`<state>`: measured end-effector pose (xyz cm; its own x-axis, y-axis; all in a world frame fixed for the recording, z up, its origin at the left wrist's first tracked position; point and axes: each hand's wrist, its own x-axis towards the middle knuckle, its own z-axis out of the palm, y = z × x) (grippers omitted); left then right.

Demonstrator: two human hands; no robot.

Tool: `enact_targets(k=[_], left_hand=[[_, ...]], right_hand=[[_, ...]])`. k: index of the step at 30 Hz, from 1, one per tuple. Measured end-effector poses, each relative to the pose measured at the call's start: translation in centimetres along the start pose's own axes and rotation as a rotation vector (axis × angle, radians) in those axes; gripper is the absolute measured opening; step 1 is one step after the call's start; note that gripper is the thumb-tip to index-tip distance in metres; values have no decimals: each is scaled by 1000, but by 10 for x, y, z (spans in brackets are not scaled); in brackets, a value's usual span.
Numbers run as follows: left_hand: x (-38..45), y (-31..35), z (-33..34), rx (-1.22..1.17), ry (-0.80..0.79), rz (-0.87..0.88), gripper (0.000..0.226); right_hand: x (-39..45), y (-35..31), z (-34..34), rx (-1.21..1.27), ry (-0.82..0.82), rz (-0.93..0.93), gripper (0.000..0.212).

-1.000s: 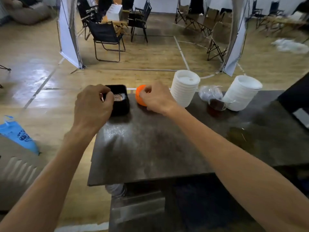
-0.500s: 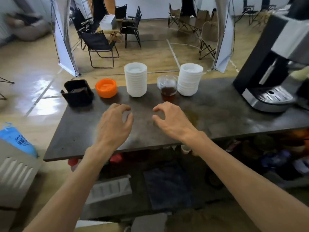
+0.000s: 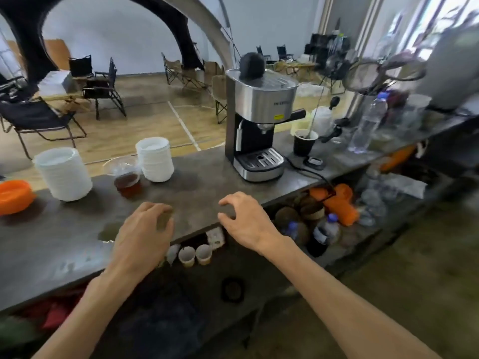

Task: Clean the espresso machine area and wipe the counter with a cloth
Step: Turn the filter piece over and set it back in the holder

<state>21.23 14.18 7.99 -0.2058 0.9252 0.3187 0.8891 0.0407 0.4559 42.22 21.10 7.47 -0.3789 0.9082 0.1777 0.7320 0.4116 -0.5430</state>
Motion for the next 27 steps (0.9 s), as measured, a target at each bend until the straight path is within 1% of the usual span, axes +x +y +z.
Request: enact_targets(k=[6,11,15,19,21,24,27], left_hand=[[13,55,36,-79,-50,129,28],[34,103,66,-153,-96,202,30],[68,147,107,-172,-133,255,32],[107,194,169,-185,-220,284,34],[129,218,202,-198,-260,274,34],[167,256,240,-211,-313,231,33],[208,288,269,-284,-382,76,29]], right_hand=[[-24,43,-43,-53,85,130,34],[-28,87,-74,-84,146,187,33],[-9,144,-96,-103,153,253,34],[25,222,-109,-77,156,346,27],[46,262,-117,6,159,404,23],[80,308,-131,270,180,552,21],[113,338,-144,624,251,738,18]])
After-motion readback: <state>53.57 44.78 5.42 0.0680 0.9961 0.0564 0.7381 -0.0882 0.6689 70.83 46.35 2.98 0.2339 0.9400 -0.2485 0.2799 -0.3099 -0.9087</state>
